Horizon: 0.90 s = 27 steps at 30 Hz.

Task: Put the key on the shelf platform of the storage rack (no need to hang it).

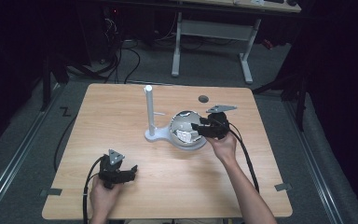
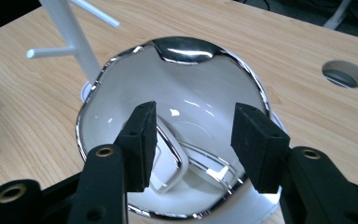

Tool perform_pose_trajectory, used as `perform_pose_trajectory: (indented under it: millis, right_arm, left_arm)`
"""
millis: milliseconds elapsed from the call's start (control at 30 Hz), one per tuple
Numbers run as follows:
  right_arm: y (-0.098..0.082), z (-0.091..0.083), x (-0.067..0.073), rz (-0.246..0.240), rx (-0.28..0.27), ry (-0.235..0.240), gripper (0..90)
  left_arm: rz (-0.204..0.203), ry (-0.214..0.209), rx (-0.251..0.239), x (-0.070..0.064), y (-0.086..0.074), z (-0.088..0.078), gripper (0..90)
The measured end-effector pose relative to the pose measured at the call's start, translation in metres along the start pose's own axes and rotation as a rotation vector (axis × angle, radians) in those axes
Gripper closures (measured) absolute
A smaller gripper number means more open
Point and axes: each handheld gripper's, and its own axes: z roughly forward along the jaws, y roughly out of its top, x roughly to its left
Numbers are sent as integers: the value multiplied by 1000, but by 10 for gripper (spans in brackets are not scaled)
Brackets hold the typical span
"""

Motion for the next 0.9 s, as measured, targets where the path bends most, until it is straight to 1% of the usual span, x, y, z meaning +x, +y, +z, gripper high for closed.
perform_pose_trajectory:
  millis: [67, 467, 533, 700, 800, 900]
  right_arm:
    - [-2, -3, -3, 15, 6, -1, 510]
    - [-6, -22, -12, 33, -24, -13, 501]
    - [-7, -25, -13, 42, -29, -13, 502]
    - [-9, -31, -15, 45, -40, -13, 505]
    - [-14, -34, -17, 71, -58, -15, 510]
    - [-18, -35, -20, 83, -48, -19, 510]
  left_arm:
    - [0, 1, 0, 0, 0, 0, 167]
    - [-1, 0, 0, 0, 0, 0, 167]
    - [-1, 1, -1, 0, 0, 0, 167]
    - [-1, 0, 0, 0, 0, 0, 167]
    - [-2, 1, 0, 0, 0, 0, 167]
    - [-2, 1, 0, 0, 0, 0, 167]
